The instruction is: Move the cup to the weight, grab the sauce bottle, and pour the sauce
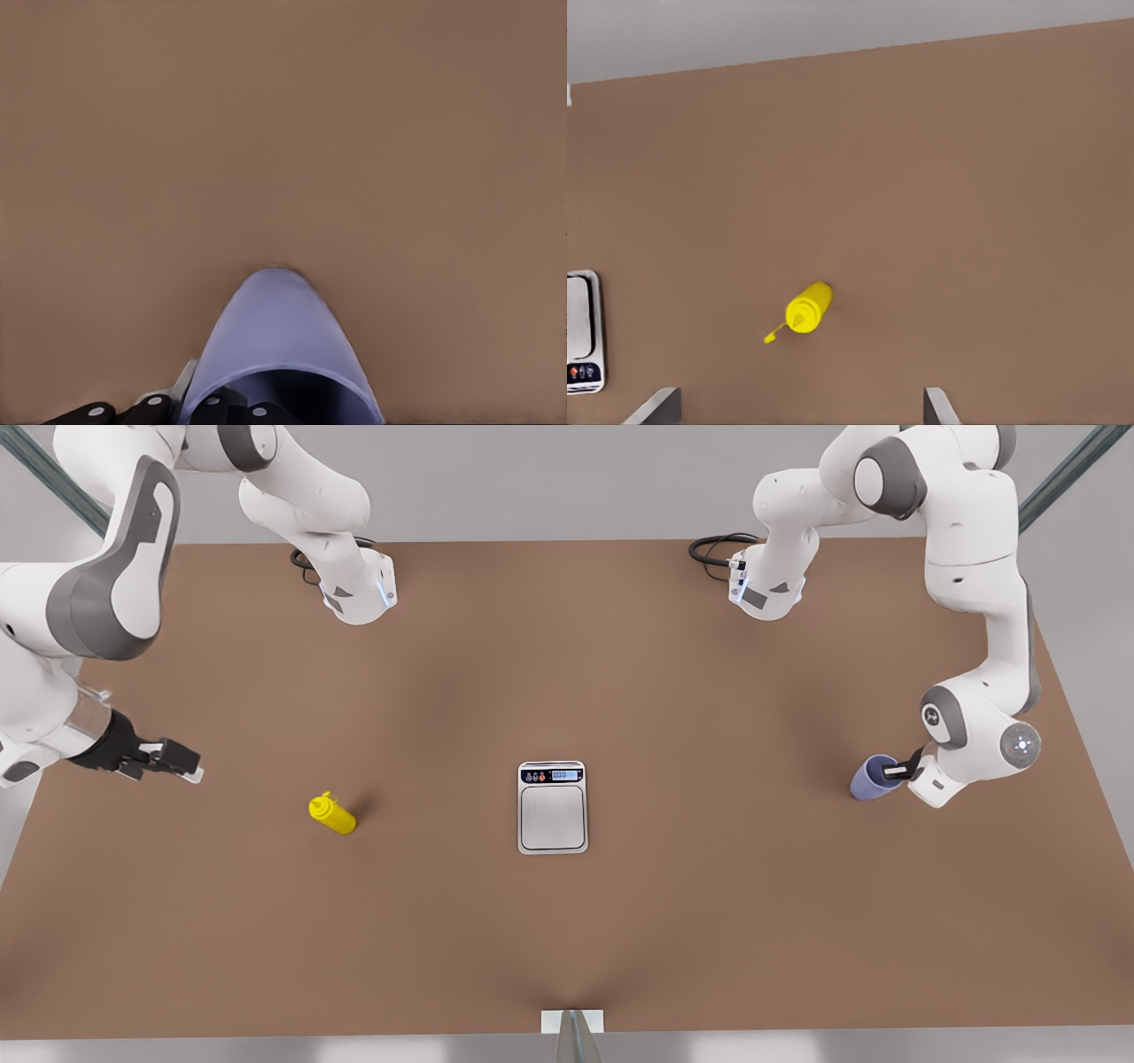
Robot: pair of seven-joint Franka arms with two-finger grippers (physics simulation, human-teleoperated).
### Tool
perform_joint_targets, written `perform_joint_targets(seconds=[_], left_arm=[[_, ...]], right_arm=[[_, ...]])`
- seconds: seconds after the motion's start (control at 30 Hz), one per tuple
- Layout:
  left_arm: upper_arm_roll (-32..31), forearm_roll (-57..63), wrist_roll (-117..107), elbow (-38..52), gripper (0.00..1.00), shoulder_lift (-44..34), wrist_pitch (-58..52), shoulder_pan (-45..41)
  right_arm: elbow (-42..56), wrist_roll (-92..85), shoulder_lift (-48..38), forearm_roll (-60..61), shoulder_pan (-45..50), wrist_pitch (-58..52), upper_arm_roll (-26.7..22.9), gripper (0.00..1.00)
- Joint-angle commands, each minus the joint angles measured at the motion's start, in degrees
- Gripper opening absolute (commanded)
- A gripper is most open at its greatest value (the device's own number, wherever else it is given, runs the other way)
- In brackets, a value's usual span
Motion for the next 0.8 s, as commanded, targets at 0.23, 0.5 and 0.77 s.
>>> perform_joint_targets(seconds=[0.23, 0.5, 0.77], left_arm=[[-8.0, -5.4, -18.0, 10.5, 0.21, 0.8, -6.6, -10.8], [-15.3, -4.9, -43.7, 24.5, 0.21, 9.1, -9.1, -20.7], [-15.0, -5.2, -69.2, 43.8, 0.21, 19.8, -15.3, -35.2]], right_arm=[[4.7, 32.4, 9.0, 10.2, -0.9, 0.4, -0.1, 1.00], [-1.5, 49.0, 19.7, 39.8, -10.9, -3.5, 0.0, 1.00], [-6.5, 34.9, 31.5, 56.0, -16.9, -11.7, -2.2, 1.00]])
